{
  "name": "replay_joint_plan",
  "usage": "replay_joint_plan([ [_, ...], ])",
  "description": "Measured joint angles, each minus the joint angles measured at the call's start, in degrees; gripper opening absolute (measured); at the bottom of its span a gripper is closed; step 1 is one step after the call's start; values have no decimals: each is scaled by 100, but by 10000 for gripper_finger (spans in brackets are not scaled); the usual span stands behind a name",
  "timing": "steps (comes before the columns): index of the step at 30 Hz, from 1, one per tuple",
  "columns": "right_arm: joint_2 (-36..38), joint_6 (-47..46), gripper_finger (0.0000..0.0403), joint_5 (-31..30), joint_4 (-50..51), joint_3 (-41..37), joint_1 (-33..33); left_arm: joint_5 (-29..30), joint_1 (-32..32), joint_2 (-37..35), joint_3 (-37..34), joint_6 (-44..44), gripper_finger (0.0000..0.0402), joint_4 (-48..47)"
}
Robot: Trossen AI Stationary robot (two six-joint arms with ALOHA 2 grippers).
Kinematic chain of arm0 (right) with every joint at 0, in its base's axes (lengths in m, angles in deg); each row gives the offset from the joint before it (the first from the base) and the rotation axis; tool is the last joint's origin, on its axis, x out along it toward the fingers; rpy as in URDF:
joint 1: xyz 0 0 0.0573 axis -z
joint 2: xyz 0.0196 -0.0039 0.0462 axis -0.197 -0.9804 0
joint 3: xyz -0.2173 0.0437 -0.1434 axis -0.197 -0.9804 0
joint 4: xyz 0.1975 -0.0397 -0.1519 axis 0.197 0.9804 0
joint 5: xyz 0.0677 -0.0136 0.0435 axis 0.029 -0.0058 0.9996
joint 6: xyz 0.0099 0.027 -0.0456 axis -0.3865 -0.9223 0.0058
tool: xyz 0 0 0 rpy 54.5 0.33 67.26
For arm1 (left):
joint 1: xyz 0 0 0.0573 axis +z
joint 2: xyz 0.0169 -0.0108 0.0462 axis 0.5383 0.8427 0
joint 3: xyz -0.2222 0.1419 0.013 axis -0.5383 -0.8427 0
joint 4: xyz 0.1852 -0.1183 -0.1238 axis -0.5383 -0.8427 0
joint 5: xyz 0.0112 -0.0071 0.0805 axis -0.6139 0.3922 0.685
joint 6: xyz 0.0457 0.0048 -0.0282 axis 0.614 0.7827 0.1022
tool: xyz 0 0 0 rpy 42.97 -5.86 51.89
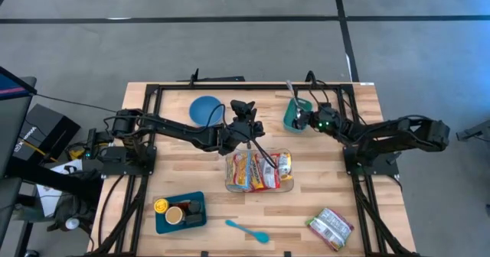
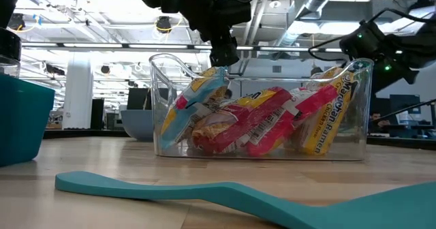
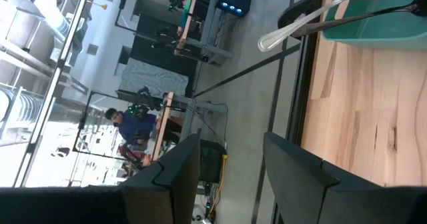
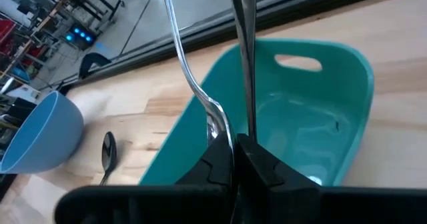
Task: Pick & Place Food Item
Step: Put the silver spoon into the blue bin
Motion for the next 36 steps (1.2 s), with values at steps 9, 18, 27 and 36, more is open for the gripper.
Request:
replay_joint_plan([
  [9, 0, -401, 4, -295, -95, -185, -170, 0, 0, 0, 0, 0, 158, 2],
  [18, 0, -578, 4, -437, -87, -259, -233, 0, 0, 0, 0, -149, 158, 2],
  [27, -73, -709, 4, -282, -93, -259, -259, 0, 0, 0, 0, -273, 158, 2],
  [36, -799, -905, 4, -288, -896, -261, -266, 0, 0, 0, 0, -275, 158, 1],
])
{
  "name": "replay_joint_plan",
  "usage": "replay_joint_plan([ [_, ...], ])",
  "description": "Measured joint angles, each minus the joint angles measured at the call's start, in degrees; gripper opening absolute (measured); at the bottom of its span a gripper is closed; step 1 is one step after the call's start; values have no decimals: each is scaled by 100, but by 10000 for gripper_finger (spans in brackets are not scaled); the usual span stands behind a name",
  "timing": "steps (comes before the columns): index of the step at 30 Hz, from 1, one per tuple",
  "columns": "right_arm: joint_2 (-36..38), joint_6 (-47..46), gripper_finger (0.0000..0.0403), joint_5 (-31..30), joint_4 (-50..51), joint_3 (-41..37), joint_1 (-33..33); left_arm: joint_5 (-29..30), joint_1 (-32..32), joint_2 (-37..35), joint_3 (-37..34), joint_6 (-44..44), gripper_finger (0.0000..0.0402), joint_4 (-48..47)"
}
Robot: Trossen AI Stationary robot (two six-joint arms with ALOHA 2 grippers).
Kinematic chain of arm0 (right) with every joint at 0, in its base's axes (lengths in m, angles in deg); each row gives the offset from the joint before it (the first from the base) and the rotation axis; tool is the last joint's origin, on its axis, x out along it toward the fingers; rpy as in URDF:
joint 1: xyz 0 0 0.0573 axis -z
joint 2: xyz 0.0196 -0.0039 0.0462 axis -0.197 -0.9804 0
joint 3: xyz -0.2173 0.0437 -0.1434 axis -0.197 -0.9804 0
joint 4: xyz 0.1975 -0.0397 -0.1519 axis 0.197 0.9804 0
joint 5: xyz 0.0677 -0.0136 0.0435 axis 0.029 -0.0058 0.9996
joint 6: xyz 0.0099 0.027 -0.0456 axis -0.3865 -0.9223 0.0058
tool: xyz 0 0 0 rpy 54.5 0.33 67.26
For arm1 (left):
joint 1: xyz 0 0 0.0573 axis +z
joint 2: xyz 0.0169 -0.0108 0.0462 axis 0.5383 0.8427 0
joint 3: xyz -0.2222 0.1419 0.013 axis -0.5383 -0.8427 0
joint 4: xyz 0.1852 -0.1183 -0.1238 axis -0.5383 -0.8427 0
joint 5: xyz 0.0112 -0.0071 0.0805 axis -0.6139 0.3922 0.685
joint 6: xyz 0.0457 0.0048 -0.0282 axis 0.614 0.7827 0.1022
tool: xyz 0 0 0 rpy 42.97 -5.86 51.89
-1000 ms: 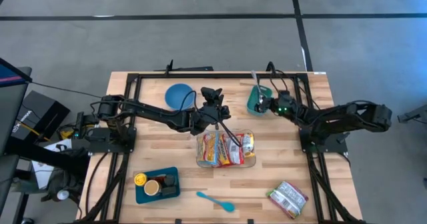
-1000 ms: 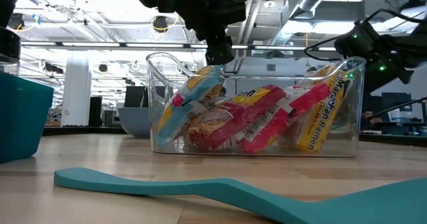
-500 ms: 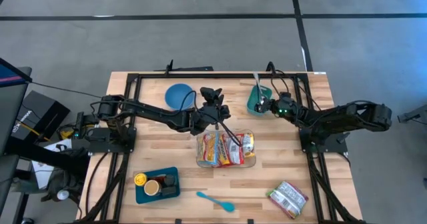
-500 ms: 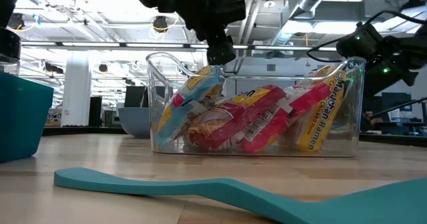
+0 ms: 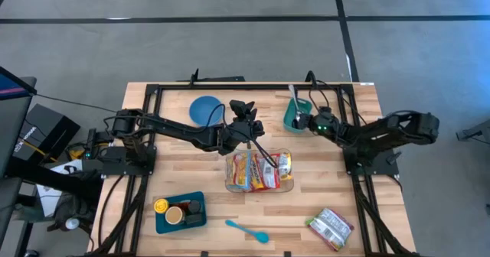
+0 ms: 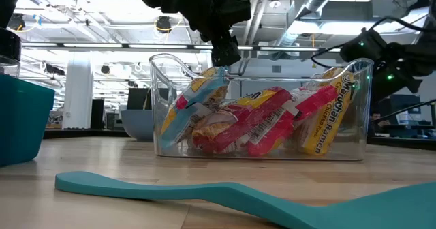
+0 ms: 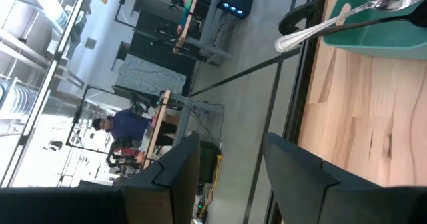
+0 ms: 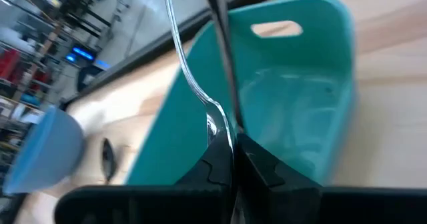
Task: Pick & Place Food Item
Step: Put the silver spoon into the blue bin
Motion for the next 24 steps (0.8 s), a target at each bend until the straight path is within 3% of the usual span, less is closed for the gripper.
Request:
replay_joint_plan([
  [12, -933, -350, 9, -42, -842, 20, 17, 0, 0, 0, 0, 0, 158, -1],
  [24, -858, -271, 10, 46, -1052, 2, 17, 0, 0, 0, 0, 0, 158, -1],
])
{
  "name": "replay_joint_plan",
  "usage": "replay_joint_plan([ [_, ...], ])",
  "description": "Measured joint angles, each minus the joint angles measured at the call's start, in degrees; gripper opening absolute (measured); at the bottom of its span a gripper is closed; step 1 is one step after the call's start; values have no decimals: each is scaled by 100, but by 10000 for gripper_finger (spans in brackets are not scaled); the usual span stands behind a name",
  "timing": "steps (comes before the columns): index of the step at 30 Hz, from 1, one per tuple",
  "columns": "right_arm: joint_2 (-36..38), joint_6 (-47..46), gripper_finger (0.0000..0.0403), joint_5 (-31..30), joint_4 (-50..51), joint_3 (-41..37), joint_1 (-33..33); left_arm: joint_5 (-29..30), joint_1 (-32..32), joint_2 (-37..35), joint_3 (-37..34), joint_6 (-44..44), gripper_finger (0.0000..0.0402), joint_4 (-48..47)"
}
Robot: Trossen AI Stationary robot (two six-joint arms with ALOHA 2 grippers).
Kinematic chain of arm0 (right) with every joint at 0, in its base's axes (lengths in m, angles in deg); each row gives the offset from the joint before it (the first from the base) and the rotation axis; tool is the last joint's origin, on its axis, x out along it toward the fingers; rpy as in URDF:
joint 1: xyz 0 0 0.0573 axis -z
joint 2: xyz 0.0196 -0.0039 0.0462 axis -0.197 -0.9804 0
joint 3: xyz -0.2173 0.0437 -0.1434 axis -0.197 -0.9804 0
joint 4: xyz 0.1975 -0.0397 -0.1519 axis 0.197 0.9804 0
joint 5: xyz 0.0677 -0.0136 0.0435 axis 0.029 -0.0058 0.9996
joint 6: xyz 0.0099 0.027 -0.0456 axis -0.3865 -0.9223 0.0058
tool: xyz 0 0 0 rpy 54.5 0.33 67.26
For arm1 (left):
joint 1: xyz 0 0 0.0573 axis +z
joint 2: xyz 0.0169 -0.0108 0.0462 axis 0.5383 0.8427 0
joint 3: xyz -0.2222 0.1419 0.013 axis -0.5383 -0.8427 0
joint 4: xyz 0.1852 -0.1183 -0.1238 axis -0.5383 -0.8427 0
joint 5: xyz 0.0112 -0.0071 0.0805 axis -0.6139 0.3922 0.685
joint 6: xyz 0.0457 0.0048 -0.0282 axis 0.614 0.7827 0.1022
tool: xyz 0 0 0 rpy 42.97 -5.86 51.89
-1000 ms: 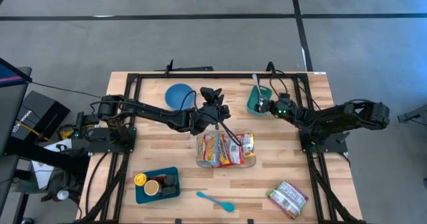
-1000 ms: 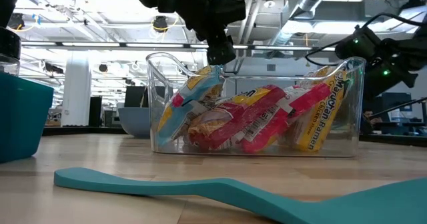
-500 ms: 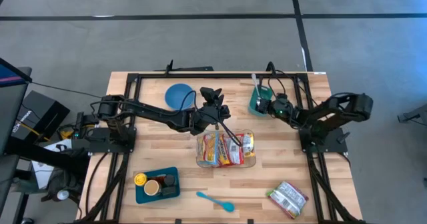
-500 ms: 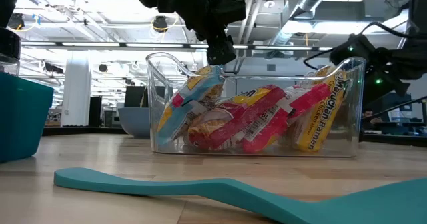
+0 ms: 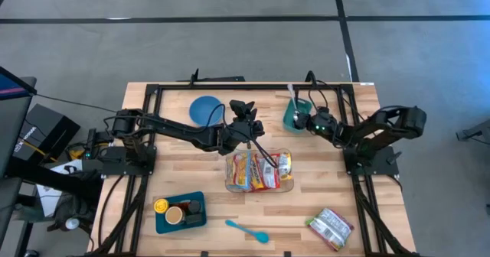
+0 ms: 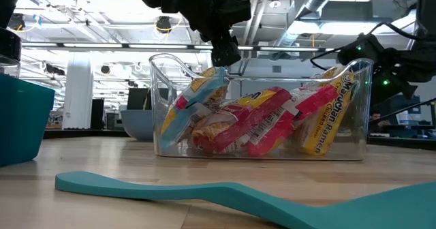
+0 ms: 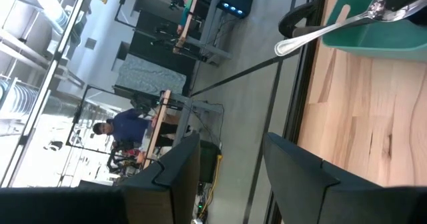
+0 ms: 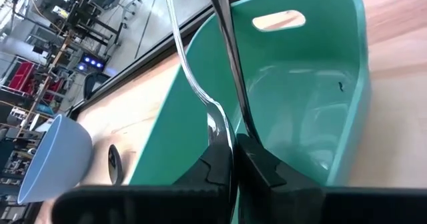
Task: Pick & Place Food Item
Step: Put the silver spoon into the blue bin
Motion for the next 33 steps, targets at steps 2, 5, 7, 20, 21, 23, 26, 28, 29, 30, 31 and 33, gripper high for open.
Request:
replay_joint_plan([
  [2, 1, -9, 10, 11, 0, 0, 0, 0, 0, 0, 0, 0, 158, 0],
  [5, 2, -21, 10, 129, 1, 0, 1, 0, 0, 0, 0, 0, 158, 0],
  [7, 2, -25, 11, 138, 3, 0, -1, 0, 0, 0, 0, 0, 158, 0],
  [20, 7, -38, 25, 133, 108, 4, 3, 0, 0, 0, 0, 0, 158, 0],
  [21, 7, -36, 25, 133, 110, 4, 3, 0, 0, 0, 0, 0, 158, -1],
  [23, 7, -36, 25, 133, 109, 4, 3, 0, 0, 2, 0, 0, 158, -2],
  [26, 7, -36, 27, 133, 106, 4, 4, 0, 0, 0, 0, 0, 158, 0],
  [28, 9, -34, 31, 135, 104, 4, 20, 0, 0, 1, 0, 0, 158, 0],
  [29, 9, -34, 34, 136, 105, 4, 31, 0, 0, 2, 0, 0, 158, 0],
  [30, 9, -34, 37, 133, 107, 4, 38, 0, 0, 0, 0, 0, 158, 0],
  [31, 9, -32, 41, 133, 108, 4, 39, 0, 0, 2, 0, 0, 158, -1],
  [33, 9, -29, 47, 133, 108, 4, 38, 0, 0, 1, 0, 0, 158, -1],
])
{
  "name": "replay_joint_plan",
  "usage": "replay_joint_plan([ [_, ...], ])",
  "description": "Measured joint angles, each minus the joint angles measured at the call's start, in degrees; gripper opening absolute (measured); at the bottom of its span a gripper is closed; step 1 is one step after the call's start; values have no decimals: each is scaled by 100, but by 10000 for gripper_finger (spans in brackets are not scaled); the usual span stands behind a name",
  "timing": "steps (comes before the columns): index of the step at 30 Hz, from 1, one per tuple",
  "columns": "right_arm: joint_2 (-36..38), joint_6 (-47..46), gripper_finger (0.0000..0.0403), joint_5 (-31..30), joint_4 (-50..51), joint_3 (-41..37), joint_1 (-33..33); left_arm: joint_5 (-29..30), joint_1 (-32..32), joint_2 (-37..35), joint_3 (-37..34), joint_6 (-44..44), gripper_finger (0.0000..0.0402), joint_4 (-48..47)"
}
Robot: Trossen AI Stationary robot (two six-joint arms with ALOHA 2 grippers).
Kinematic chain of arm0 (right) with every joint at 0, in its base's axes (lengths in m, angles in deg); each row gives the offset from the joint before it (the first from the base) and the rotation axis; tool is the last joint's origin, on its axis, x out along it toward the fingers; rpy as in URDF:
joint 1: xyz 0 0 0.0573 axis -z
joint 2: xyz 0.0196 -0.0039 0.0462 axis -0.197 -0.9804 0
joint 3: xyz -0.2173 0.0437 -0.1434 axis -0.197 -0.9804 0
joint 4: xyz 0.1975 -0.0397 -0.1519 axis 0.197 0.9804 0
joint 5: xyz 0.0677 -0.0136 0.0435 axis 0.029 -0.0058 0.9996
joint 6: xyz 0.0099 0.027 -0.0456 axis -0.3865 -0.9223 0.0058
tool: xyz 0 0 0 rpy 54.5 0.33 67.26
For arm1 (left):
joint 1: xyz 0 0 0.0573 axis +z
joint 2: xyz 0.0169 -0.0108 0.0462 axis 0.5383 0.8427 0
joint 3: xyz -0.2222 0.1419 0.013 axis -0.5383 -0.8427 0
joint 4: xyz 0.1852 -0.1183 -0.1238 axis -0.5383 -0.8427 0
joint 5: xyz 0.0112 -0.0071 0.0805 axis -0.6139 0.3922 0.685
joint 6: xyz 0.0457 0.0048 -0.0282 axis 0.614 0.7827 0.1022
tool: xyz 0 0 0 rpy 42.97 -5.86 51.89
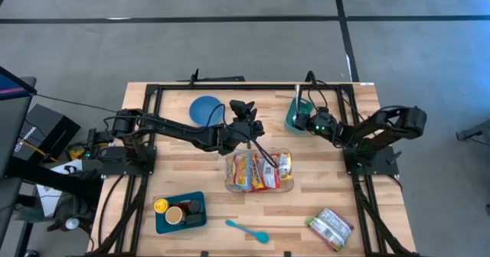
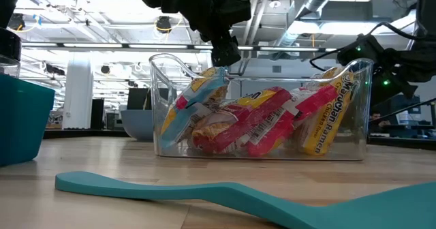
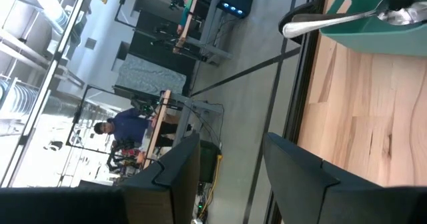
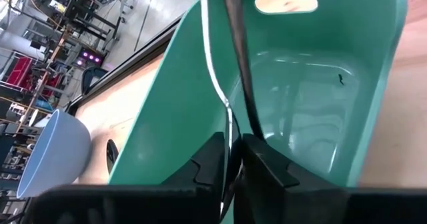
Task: Pick & Place Food Item
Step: Put the silver spoon into the blue bin
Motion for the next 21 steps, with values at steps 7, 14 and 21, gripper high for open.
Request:
replay_joint_plan([
  [7, 0, 0, 59, 0, -12, 0, 0, 0, 0, 0, 0, 0, 158, 1],
  [14, 0, 2, 60, -5, -45, 0, 0, 0, 0, 1, 0, 0, 158, 0],
  [21, 0, 0, 60, -16, -63, 0, 30, 0, 0, 1, 0, -2, 158, 1],
])
